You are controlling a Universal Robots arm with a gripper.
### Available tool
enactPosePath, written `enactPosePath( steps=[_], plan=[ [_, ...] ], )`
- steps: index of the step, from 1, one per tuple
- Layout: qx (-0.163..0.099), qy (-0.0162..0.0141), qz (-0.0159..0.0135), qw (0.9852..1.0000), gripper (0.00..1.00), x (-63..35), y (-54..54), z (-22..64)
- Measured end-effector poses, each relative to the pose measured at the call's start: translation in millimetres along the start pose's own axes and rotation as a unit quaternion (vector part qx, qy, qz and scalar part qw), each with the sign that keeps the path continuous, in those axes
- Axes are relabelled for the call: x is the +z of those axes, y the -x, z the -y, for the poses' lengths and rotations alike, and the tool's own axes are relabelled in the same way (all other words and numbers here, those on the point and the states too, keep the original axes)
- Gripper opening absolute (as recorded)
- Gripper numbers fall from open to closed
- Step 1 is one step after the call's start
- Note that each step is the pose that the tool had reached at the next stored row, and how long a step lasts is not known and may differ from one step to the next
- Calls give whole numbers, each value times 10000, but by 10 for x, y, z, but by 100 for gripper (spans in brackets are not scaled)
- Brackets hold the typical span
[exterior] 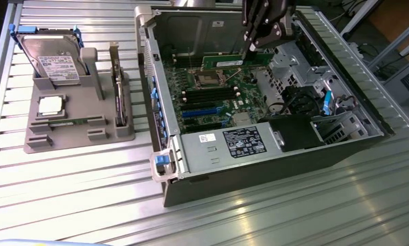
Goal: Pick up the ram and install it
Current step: 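Pick up the ram and move it above insertion slot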
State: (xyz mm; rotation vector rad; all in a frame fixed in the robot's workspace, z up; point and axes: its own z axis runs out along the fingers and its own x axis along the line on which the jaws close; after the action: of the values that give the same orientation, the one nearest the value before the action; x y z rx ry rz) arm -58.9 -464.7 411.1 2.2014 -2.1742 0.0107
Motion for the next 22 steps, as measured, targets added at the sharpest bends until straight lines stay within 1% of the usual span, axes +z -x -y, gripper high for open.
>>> enactPosePath(
  steps=[7,10,22],
  plan=[
    [0,0,-4,10000,12,-2,-1,76],
    [0,0,-8,10000,12,-4,-2,129],
    [1,0,-18,10000,12,-7,-3,243]
  ],
)
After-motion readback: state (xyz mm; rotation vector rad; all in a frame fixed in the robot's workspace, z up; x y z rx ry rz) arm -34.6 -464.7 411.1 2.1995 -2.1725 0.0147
